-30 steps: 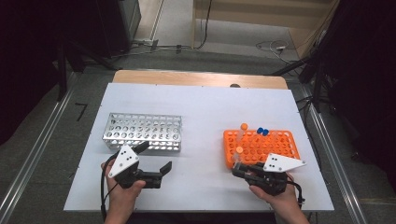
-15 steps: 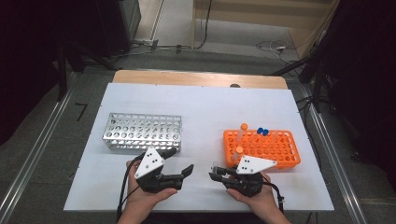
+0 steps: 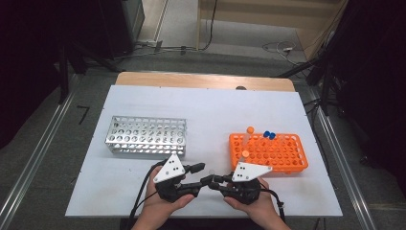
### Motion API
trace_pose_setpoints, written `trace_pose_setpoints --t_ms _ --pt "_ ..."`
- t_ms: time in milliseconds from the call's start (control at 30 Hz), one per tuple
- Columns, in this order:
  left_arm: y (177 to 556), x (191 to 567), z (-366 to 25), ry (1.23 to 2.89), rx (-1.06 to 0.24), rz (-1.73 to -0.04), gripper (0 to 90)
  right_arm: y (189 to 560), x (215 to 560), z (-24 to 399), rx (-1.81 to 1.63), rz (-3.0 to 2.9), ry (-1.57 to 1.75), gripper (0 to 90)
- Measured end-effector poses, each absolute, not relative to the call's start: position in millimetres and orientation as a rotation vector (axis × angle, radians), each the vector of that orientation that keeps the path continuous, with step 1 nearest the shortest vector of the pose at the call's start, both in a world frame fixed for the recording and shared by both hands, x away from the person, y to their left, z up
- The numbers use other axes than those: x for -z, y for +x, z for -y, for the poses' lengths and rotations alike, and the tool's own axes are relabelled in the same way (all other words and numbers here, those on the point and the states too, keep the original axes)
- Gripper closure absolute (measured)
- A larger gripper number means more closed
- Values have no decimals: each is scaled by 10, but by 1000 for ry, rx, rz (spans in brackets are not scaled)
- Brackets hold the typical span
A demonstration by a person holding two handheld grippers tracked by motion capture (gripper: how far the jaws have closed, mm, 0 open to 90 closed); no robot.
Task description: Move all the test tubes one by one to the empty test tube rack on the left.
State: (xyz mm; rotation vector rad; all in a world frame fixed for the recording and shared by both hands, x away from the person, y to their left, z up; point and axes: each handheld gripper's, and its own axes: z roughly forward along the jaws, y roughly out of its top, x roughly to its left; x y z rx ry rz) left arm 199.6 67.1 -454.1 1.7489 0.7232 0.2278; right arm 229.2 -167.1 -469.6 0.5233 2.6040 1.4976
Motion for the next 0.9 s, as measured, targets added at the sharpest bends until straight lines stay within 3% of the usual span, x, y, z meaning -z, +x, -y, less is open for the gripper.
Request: trace_pose_setpoints --t_ms 467,900 --pt "2003 4569 -599 1772 -190 -687 739 2263 4703 1633 -1492 -2618 492 743" --pt "2002 4568 -602 1785 -207 -681 760 2280 4719 1640 -1516 -2634 508 733"
